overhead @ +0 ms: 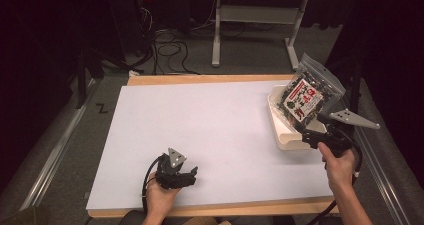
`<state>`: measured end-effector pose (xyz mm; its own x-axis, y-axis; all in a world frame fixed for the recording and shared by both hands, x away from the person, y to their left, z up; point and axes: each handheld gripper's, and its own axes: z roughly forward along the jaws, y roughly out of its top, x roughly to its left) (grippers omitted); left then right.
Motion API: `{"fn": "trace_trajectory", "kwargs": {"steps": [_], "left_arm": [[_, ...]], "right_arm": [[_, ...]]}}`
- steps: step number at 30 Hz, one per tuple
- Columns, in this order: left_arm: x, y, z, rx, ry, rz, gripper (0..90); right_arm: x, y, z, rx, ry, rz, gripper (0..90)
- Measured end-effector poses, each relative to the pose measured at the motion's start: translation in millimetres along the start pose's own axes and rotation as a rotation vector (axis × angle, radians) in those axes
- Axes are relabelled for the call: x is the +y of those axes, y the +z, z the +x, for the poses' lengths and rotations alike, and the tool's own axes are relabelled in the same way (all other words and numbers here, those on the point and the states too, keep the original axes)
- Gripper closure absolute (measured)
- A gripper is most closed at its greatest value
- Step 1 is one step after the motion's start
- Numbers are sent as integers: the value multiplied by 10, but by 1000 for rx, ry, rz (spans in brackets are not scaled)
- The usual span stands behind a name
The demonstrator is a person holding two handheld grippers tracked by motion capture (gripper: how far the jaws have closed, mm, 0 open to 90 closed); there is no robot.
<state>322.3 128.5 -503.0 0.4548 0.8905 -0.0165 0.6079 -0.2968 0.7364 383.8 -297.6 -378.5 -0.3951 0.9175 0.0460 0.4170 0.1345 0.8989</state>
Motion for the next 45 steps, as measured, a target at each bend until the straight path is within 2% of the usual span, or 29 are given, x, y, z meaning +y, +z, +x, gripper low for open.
{"fn": "trace_trajectory", "kwargs": {"steps": [2,8,16,30,37,45], "left_arm": [[4,3,-5,0,7,3,240],[0,1,0,0,2,1,241],[0,2,-4,1,6,3,242],[3,1,-5,4,3,0,240],[0,0,-1,4,2,0,240],[1,2,-2,4,4,1,239]], "right_arm": [[-40,15,17,2,-13,13,166],[-113,19,54,13,-4,22,168],[-153,36,120,20,-26,35,175],[-311,144,233,49,-41,89,184],[-356,162,263,66,-49,85,207],[-404,227,346,84,-57,112,218]]}}
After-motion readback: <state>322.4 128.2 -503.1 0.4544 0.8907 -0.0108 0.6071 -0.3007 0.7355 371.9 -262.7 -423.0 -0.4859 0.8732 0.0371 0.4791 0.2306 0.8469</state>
